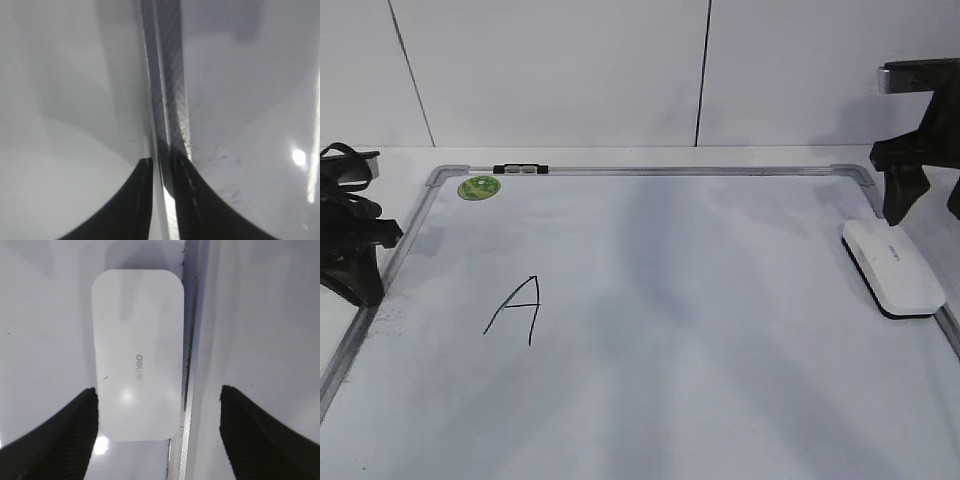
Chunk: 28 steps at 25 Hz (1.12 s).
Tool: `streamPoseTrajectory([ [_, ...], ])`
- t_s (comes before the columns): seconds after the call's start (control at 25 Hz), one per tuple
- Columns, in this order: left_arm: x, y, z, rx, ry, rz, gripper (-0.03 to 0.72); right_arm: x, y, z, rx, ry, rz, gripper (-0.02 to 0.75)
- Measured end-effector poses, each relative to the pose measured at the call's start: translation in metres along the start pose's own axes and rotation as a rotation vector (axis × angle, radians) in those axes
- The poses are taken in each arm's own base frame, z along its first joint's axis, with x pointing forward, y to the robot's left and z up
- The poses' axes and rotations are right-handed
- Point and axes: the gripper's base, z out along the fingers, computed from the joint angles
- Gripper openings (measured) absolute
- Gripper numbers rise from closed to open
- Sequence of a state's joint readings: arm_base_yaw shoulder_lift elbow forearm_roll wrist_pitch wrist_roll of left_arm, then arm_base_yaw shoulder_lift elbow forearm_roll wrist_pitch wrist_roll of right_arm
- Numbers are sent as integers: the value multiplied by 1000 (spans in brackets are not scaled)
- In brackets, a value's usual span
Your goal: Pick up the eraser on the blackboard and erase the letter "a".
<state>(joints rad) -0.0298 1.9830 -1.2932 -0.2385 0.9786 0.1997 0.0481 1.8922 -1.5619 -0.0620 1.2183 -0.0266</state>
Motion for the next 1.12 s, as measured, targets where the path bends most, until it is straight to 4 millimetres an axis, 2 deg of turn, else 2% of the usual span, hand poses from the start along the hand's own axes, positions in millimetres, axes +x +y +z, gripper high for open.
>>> streamPoseTrajectory([
  [0.24, -14, 0, -19, -32, -34, 42, 319, 0, 0, 0, -5, 0, -5, 594],
  [0.4, -20, -4, -36, -27, -26, 56, 405, 0, 1, -1, -7, -1, -7, 594],
  [0.68, -19, -9, -58, -21, -7, 57, 428, 6, 1, -23, -19, -54, -1, 592],
  [0.88, -7, -17, -97, -29, -102, 68, 428, 17, 4, -43, -54, -97, 10, 593],
  [1.12, 13, -30, -144, -19, -225, 68, 428, 53, 5, -49, -55, -72, 9, 593],
])
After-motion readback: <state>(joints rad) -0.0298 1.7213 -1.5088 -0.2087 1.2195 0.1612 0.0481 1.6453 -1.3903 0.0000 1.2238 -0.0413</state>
